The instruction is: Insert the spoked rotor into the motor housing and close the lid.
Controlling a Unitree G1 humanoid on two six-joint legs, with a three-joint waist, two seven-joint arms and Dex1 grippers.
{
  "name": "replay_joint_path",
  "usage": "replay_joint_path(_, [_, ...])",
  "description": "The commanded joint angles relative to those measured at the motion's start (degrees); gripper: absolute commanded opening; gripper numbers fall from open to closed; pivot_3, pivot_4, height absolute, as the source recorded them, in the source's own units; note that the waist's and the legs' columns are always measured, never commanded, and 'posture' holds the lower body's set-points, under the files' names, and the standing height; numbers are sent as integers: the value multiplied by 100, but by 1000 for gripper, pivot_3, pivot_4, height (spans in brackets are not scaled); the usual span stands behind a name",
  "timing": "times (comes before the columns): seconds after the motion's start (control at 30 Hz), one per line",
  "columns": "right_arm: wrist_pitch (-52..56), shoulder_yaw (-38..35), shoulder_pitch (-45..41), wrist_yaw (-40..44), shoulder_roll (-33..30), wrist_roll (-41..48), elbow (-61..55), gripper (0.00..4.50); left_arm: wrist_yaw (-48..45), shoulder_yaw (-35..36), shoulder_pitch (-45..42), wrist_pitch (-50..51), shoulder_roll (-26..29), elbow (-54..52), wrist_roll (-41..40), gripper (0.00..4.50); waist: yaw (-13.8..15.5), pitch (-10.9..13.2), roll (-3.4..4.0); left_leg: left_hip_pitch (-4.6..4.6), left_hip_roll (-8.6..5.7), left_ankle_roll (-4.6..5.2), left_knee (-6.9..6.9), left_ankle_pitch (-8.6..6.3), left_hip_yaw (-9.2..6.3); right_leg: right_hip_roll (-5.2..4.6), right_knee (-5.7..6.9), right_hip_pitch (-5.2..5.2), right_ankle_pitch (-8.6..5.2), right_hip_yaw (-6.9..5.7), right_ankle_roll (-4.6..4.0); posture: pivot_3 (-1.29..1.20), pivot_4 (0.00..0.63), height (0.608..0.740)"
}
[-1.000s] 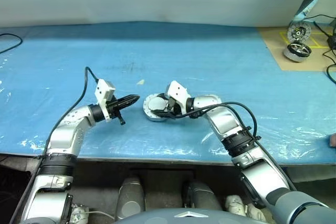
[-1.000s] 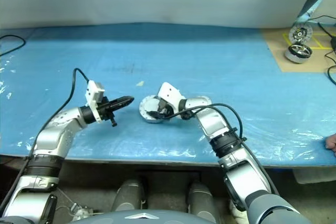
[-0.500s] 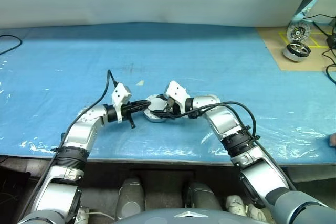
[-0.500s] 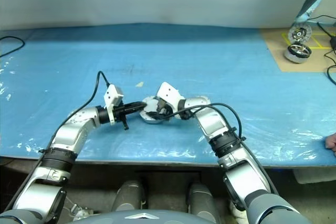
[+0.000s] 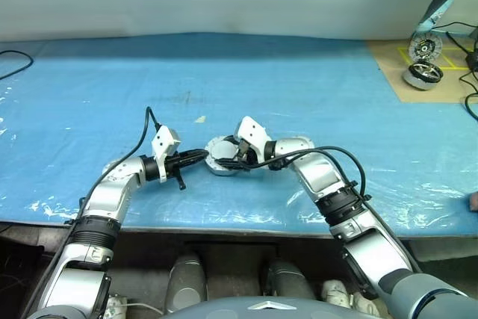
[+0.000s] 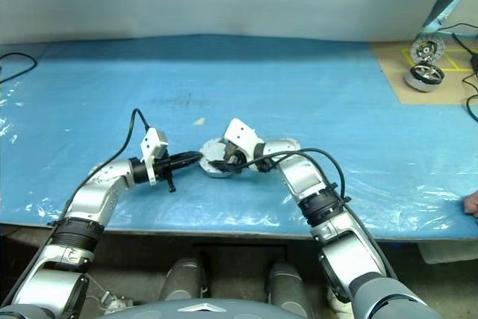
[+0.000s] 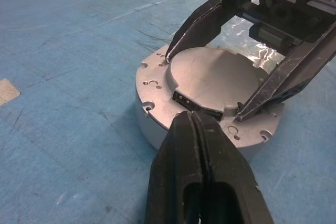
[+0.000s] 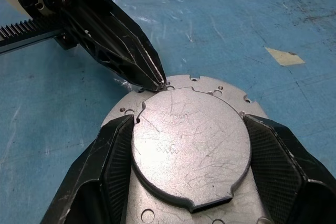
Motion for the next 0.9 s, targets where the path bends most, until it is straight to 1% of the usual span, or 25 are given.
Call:
replay_joint_path(0.03, [348, 144, 256, 50, -168, -108, 305, 2948, -40, -185, 135, 76, 9, 236, 203, 0, 1, -5, 2, 0, 0, 0, 0, 0, 0, 0, -1, 0, 0, 0, 0, 0, 150, 740])
replay_joint_path(0.2, [289, 94, 266, -14, -114, -82, 298, 2948, 41, -313, 88, -46, -175, 238, 294, 0, 30, -14, 10, 1, -1, 0, -3, 0, 0, -1, -2, 1, -2, 0, 3, 0, 150, 740])
replay_joint_path(0.27, [245, 100, 290, 7, -108, -76, 272, 3707, 23, -392, 76, -126, -250, 236, 351, 0, 45, -14, 9, 5, -2, 1, -3, 0, 1, -3, -2, 5, -2, 1, 3, 0, 150, 740])
replay_joint_path(0.33, [246, 92, 310, 91, -107, -14, 222, 4303, 16, -449, 54, -163, -311, 248, 391, 0, 54, -15, 8, 9, -5, 2, -4, -1, 0, -9, -2, 7, -3, 1, 5, 0, 150, 740])
replay_joint_path(0.37, [301, 67, 319, 146, -106, 47, 155, 4470, 8, -470, 44, -170, -329, 249, 400, 0, 62, -16, 9, 12, -7, 3, -5, -2, 0, -13, -2, 8, -3, 2, 5, 0, 150, 740])
replay_joint_path(0.57, [394, -234, 199, 299, -155, 373, -206, 4470, -58, -492, 16, -202, -337, 276, 447, 0, 121, -15, 9, 10, -21, 15, -13, -8, 2, -34, -2, 6, -9, 2, 15, 0, 150, 740])
replay_joint_path(0.73, [325, -516, -70, 550, -361, 748, -938, 4470, -154, -460, -96, -178, -290, 347, 451, 0, 134, -10, 3, -19, -32, 4, -18, -1, 4, -44, -5, -13, -13, -1, 23, 0, 150, 740])
replay_joint_path(0.9, [509, -735, -81, 569, -408, 1112, -1461, 4470, -168, -425, -99, -72, -276, 239, 411, 0, 117, -7, 0, -37, -27, 2, -23, 0, 4, -40, -1, -35, -12, -8, 25, 0, 150, 740])
